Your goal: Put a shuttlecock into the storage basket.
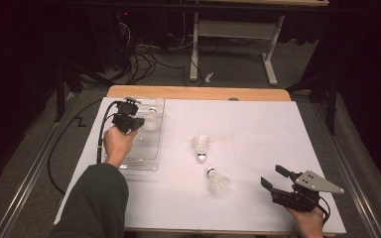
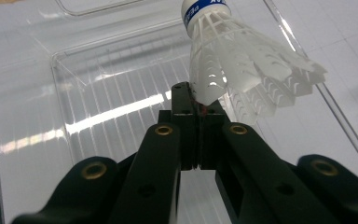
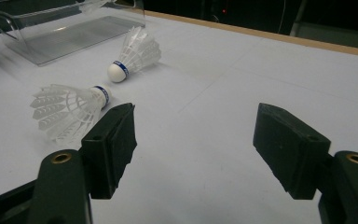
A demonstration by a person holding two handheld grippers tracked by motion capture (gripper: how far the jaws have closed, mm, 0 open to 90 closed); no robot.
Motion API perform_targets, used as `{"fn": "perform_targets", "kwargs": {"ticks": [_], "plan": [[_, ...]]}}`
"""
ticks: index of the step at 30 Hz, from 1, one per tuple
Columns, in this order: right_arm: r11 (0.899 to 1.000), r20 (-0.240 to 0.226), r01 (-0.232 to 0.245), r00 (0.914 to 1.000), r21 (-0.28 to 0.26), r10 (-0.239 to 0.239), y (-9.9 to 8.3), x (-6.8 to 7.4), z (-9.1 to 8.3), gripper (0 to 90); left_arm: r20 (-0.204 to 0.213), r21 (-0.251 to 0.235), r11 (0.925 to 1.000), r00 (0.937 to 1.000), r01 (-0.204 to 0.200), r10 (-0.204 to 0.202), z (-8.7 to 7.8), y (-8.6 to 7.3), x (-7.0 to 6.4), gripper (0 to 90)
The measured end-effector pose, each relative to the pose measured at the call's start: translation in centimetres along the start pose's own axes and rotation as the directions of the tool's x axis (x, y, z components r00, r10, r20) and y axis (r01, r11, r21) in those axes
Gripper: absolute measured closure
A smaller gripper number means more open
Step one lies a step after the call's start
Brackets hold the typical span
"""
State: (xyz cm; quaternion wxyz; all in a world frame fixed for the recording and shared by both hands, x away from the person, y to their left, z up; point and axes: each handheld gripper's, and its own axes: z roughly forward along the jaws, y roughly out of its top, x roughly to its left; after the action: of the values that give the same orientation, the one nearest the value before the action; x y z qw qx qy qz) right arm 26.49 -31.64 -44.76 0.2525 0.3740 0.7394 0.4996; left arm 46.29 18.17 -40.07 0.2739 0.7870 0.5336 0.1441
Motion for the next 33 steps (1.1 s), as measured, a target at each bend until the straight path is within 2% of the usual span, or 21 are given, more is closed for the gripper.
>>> {"fn": "perform_targets", "kwargs": {"ticks": [11,12,14,15,17,24,33], "plan": [[1.0,0.002,-0.002,1.0,-0.002,0.002,0.0,0.0,0.0,30.2,-0.001,0.01,0.9999,1.0,0.009,-0.009,0.5,0.0,0.3,88.8],[1.0,0.002,-0.002,1.0,-0.002,0.002,0.0,0.0,0.0,30.2,-0.001,0.01,0.9999,1.0,0.009,-0.009,0.5,0.0,0.3,87.1],[1.0,0.002,0.0,1.0,-0.001,0.0,0.0,0.0,0.0,30.2,0.016,0.008,0.9996,0.9995,0.027,-0.027,0.6,0.1,0.3,71.7],[1.0,0.003,0.001,1.0,0.0,-0.001,0.0,0.0,0.0,30.2,0.008,0.013,0.9997,0.9997,0.021,-0.021,0.6,0.1,0.2,65.0],[1.0,0.003,0.005,1.0,0.002,-0.005,0.0,0.0,0.0,30.2,0.001,0.008,0.9997,0.9998,0.021,-0.021,0.6,0.0,0.1,59.3],[1.0,0.002,0.006,1.0,0.001,-0.006,0.0,0.0,0.0,30.2,0.008,0.001,0.9997,0.9996,0.025,-0.025,-0.2,-0.1,0.1,52.6],[1.0,0.004,0.007,1.0,0.0,-0.007,0.0,0.1,0.0,30.2,0.007,-0.014,0.9999,1.0,-0.004,0.004,-0.9,-0.2,-0.7,47.0]]}}
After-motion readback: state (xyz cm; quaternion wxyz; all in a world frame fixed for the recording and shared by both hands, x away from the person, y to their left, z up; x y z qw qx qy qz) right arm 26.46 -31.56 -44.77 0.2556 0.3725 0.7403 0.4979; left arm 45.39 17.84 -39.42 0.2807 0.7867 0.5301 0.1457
